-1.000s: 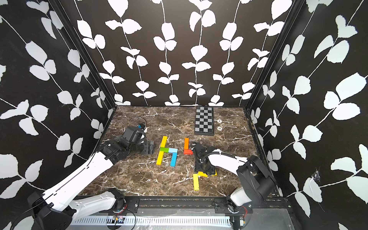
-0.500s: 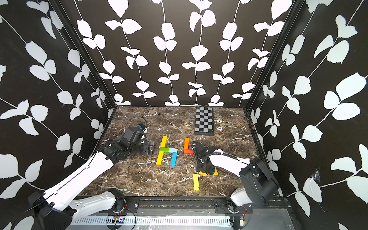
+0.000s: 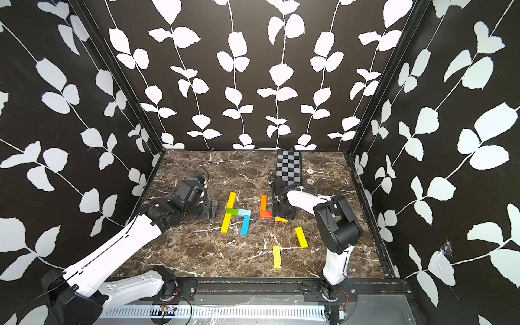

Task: Assemble the letter h with building blocks
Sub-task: Place the building block at the center of the board, then assemble the building block at the center of the board.

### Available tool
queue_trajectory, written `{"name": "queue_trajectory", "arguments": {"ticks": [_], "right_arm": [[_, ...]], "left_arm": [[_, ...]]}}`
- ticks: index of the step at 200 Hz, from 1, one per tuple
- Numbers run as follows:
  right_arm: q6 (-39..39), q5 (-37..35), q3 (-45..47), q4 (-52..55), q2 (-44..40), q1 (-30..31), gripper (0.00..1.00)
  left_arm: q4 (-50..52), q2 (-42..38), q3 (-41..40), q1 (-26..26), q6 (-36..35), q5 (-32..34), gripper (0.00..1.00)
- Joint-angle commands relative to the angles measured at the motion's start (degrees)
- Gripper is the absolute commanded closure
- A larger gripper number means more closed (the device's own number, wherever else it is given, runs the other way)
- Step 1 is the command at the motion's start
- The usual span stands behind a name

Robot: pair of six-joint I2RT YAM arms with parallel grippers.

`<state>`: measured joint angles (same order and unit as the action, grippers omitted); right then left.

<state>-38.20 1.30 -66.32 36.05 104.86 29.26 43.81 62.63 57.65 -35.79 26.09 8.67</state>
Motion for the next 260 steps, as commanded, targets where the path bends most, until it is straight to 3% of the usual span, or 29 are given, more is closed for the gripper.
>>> {"name": "queue_trajectory", "arguments": {"ticks": [1,51,87,123,260], "right_arm": [[2.5,0.2,-1.3,-0.4,1.2,-1.0,0.45],[0.8,0.1,0.3,-0.2,-2.0,-1.6,0.22],[-3.1,2.1,1.4,-2.1,-7.0,-2.7,0.14],[-8.7,5.1,4.6,-5.4,-8.1,-4.1,0.11],[-11.5,11.2,5.5,-11.1,-3.7,-3.8,0.12]], "left_arm": [[0.2,-0.1,-0.8,0.5,0.3,0.8,0.12],[-0.6,0.6,-0.9,0.5,0.1,-0.3,0.13],[-1.0,1.1,-0.9,0.5,-0.2,-1.3,0.13],[-1.5,0.8,-1.6,0.5,-0.2,-1.7,0.13],[-2.8,0.9,-3.3,0.5,-0.4,-2.6,0.14]]}}
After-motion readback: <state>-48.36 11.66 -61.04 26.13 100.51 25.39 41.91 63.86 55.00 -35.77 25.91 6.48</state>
